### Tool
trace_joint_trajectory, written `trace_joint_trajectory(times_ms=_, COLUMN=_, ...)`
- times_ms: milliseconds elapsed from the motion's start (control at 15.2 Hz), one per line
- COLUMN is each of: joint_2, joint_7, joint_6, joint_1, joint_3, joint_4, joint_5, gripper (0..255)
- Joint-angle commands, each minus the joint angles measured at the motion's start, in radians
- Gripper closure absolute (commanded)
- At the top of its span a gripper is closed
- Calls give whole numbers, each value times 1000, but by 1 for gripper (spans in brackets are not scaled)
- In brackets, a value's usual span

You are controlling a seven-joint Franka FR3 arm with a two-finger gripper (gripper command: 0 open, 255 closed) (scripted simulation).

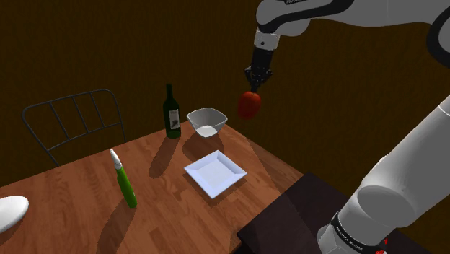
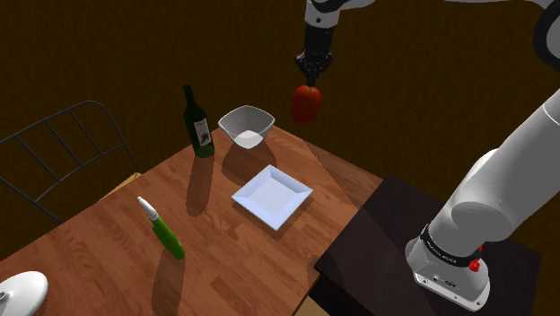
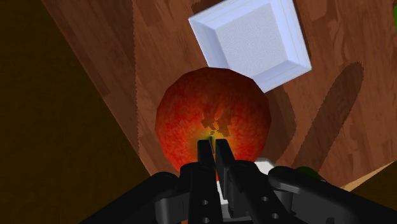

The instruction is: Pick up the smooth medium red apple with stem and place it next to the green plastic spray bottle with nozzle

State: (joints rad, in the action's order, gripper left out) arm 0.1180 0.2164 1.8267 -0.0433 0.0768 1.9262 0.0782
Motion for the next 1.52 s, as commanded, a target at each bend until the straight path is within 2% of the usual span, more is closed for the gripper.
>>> trace_joint_trajectory(times_ms=0, joint_2=3, joint_7=0, joint_6=-26, joint_1=-1, joint_3=1, joint_4=-22, joint_5=-1, gripper=255)
trace_joint_trajectory(times_ms=594, joint_2=-5, joint_7=8, joint_6=-146, joint_1=-1, joint_3=2, joint_4=-151, joint_5=-2, gripper=255)
trace_joint_trajectory(times_ms=1056, joint_2=-9, joint_7=176, joint_6=-129, joint_1=74, joint_3=-93, joint_4=-151, joint_5=5, gripper=255)
trace_joint_trajectory(times_ms=1452, joint_2=-51, joint_7=320, joint_6=-122, joint_1=138, joint_3=-172, joint_4=-198, joint_5=4, gripper=255)
